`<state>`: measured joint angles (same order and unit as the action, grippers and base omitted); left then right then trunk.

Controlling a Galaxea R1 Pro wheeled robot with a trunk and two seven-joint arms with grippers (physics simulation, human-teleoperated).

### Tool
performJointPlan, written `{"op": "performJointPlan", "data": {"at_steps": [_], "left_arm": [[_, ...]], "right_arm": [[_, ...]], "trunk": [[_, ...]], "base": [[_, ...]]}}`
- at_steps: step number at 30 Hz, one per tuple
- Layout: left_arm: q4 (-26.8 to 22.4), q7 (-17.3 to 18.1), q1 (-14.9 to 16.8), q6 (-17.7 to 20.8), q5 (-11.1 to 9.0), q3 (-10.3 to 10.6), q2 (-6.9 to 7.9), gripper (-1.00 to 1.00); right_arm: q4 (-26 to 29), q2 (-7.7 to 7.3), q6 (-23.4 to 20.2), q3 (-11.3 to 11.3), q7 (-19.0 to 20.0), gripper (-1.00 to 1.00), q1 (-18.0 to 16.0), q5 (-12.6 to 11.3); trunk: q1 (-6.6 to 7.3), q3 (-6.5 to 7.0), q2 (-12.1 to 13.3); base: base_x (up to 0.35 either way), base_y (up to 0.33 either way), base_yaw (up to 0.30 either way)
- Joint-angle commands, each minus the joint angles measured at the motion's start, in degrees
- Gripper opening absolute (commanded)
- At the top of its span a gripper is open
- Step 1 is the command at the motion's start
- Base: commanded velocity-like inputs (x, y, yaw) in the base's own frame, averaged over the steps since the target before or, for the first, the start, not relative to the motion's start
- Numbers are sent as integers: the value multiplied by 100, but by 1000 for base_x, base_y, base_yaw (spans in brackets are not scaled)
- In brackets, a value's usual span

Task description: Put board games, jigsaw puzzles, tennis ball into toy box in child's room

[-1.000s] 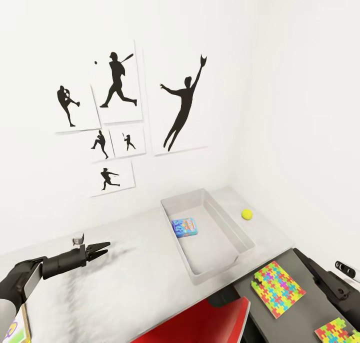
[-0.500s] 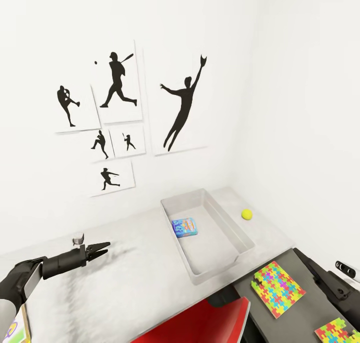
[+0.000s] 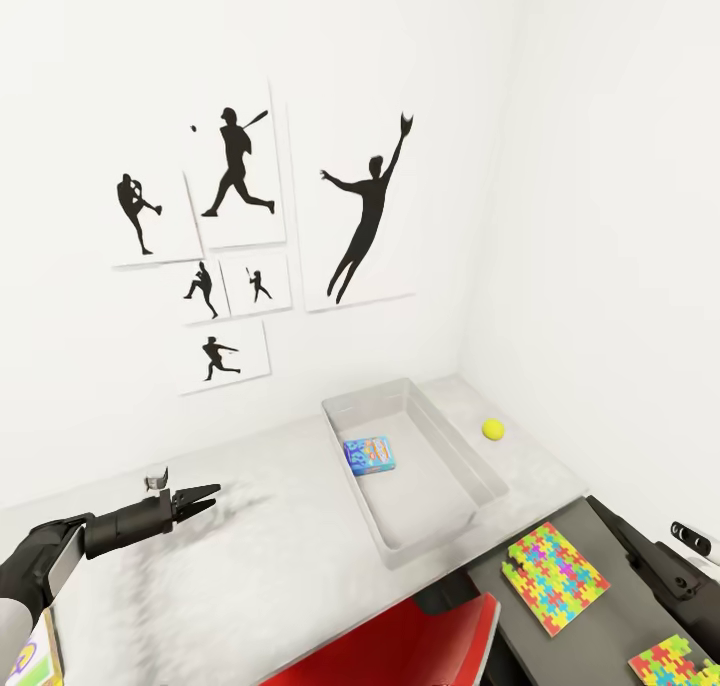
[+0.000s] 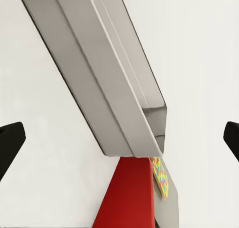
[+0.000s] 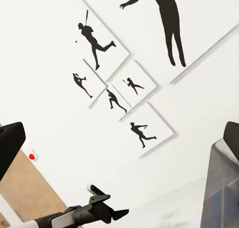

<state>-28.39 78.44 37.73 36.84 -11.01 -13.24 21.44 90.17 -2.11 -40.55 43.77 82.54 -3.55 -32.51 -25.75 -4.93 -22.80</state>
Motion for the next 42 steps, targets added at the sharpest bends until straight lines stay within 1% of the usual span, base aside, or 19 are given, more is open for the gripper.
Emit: {"op": "performJointPlan", "data": {"at_steps": [1, 14, 28, 38, 42], "left_arm": [[0, 16, 5, 60, -6, -4, 0, 100], [0, 17, 6, 60, -6, -4, 0, 100], [0, 45, 6, 60, -6, -4, 6, 100], [0, 50, 6, 66, -6, -4, 9, 100], [0, 55, 6, 68, -6, -4, 9, 100]], "right_arm": [[1, 0, -58, 3, 15, 100, -6, -10], [1, 0, -50, 0, 24, 100, -6, -10], [1, 0, -49, 0, 23, 100, -6, -10], [1, 0, -49, 0, 0, 100, -6, 46], [1, 0, -49, -4, -86, 100, -6, 56]], "trunk": [[-3, -5, -12], [-3, 111, -12], [-3, 243, -12], [-3, 300, -12], [-3, 306, -12]], "base": [[-84, 0, 0], [-148, 0, 0], [-244, 12, 10], [-161, 188, 58], [-148, 240, 36]]}}
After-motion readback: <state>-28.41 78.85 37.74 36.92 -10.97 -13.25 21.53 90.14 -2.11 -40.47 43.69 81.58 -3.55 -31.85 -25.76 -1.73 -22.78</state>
